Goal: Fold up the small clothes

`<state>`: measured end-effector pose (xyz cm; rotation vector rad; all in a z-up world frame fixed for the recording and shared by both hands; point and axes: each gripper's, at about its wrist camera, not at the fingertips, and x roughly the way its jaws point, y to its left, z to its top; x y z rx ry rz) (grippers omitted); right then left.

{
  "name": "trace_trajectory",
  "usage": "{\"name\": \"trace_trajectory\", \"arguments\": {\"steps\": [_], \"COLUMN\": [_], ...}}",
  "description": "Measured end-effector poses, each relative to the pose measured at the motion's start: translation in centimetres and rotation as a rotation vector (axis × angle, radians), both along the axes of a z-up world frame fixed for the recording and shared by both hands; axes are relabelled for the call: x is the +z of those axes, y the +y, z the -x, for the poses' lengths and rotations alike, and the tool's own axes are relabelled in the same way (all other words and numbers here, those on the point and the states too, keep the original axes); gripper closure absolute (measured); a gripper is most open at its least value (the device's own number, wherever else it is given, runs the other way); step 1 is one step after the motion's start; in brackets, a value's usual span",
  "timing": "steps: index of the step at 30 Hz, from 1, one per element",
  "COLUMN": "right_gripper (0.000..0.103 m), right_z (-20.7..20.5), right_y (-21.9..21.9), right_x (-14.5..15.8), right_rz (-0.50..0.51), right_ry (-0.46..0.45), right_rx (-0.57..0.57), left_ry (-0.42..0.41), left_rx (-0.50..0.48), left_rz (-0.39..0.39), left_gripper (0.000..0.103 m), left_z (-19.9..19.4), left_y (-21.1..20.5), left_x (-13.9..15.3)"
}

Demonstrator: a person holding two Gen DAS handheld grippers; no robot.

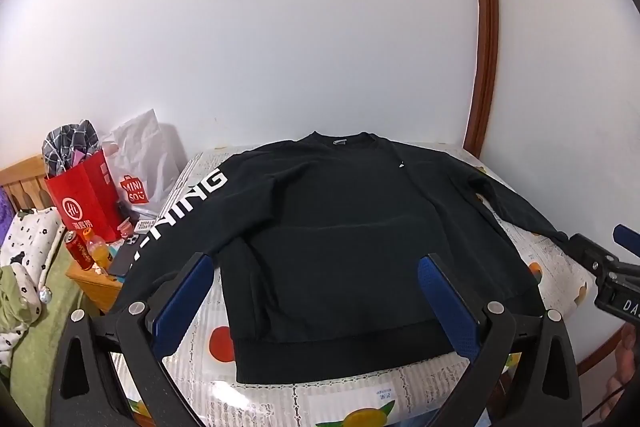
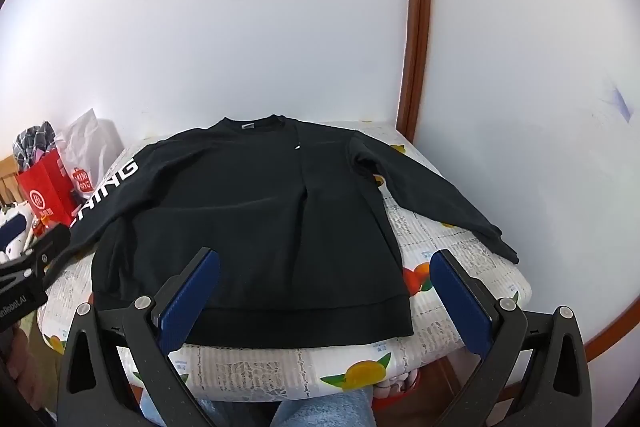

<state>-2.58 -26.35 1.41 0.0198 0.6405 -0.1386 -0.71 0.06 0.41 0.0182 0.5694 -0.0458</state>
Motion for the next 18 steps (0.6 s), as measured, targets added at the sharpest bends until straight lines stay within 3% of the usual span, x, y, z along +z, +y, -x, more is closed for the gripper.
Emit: {"name": "trace_trajectory", "arguments": {"steps": [18], "right_gripper": [0.0], "right_z": [-0.08], "right_y": [0.5], "right_x": [0.0], "right_rz": [0.016], "right_ry": [0.001], "right_rx": [-0.008], "left_ry": [0.006], "left_rx": [0.002], "left_rz": [0.026], "left_gripper": [0.0], "left_z": [0.51], "left_y": [0.7], "left_x": [-0.8]}}
